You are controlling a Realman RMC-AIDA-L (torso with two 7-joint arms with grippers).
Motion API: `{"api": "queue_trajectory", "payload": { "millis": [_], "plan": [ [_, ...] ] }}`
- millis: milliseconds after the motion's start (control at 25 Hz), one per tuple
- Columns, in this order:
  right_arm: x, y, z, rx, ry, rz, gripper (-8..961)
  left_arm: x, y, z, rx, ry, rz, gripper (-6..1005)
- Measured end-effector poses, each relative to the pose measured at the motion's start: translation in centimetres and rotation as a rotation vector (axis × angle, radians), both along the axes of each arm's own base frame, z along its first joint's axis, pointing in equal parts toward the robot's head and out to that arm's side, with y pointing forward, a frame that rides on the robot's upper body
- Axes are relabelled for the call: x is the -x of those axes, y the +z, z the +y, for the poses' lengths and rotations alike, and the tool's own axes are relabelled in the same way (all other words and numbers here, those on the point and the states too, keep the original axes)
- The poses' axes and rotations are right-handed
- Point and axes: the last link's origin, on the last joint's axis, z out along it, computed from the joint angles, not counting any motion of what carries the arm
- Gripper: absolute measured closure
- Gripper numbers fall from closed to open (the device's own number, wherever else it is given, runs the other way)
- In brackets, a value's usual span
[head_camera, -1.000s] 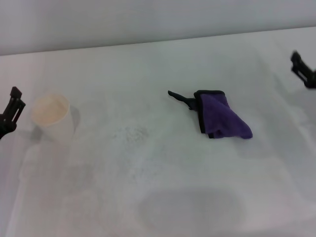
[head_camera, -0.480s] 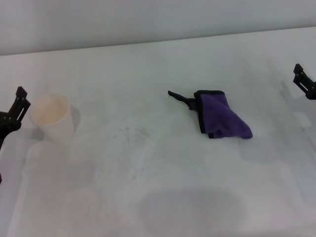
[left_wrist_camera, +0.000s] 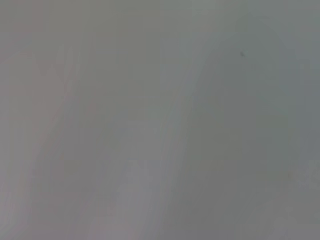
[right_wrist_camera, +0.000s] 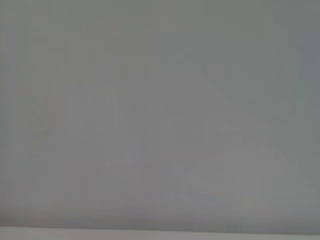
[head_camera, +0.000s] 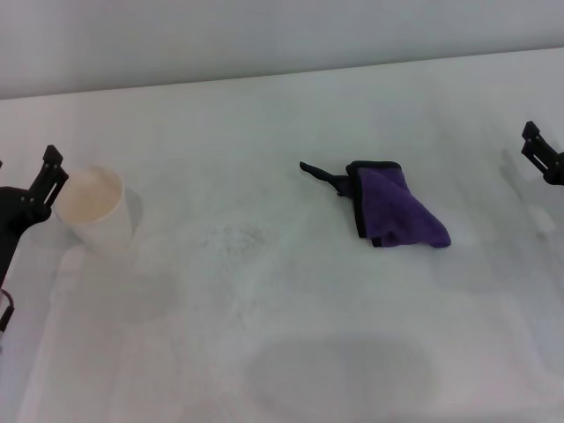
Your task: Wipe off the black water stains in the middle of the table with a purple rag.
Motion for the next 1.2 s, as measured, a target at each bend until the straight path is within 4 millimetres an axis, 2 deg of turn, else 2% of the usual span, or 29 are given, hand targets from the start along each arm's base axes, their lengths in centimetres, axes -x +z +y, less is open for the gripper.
{"api": "queue_trajectory", "payload": {
  "millis": [480,1200],
  "plan": [
    [-0.2,0.2,-0.1,-0.005,-0.006,0.009,88,-1.0,-0.2,0.8,-0.001,-0.022,-0.014,111],
    [-0.4,0.1,-0.3,-0.001,-0.018,0.012,87,-2.8,-0.2,2.9,0.005,-0.078,-0.008,112]
  ]
}}
